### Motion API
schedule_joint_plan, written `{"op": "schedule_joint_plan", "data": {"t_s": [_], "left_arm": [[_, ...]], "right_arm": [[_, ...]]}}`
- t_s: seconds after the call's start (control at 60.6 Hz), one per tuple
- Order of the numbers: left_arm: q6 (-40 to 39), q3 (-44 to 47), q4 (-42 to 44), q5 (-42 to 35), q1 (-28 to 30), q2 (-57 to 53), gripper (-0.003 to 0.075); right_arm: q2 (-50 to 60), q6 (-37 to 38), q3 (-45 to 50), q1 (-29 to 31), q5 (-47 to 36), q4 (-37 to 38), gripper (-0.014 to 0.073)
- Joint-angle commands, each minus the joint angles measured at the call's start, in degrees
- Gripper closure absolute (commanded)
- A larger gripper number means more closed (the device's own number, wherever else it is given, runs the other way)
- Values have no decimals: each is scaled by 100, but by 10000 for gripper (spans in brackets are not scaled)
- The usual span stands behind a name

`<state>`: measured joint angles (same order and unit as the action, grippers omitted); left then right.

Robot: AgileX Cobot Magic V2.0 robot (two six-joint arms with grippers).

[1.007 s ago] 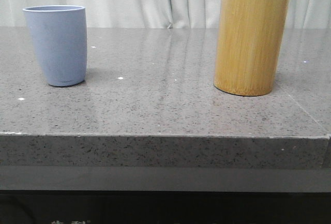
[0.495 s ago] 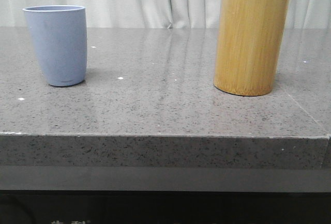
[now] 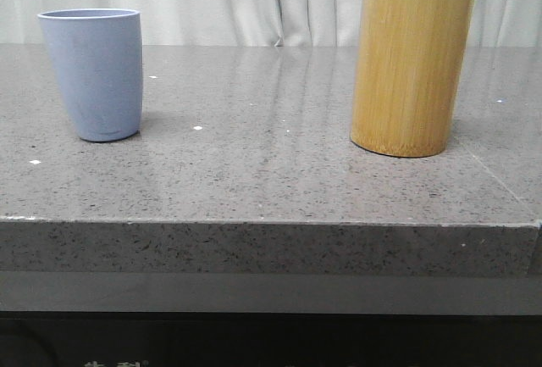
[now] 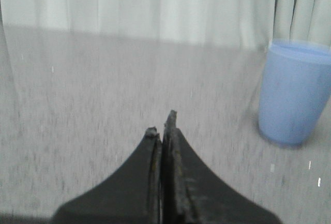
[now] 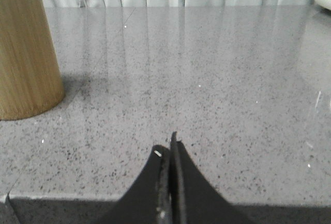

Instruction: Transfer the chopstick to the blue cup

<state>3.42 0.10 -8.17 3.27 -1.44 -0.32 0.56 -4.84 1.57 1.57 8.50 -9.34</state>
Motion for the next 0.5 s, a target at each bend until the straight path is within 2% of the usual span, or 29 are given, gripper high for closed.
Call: {"op": "schedule_joint_plan", "data": {"t_s": [0.0,0.132,0.264,0.38,0.479], "left_arm": [[-50,-17,-155,-1097,-3,-130,739],[-50,-533,-155,-1040,-3,-106,739],[-50,-1512,-104,-138,-3,217,739],[-50,-2387,-65,882,-3,1032,739],[-28,-2910,-65,972,-3,1886,739]], "right_arm": [[118,-17,-240,50,-672,-49,711],[97,-17,-938,50,-510,-49,709],[-321,-17,-1860,50,14,-49,709],[-1156,-17,-2687,50,560,-60,709],[-1848,-17,-3256,50,771,-61,709]]}}
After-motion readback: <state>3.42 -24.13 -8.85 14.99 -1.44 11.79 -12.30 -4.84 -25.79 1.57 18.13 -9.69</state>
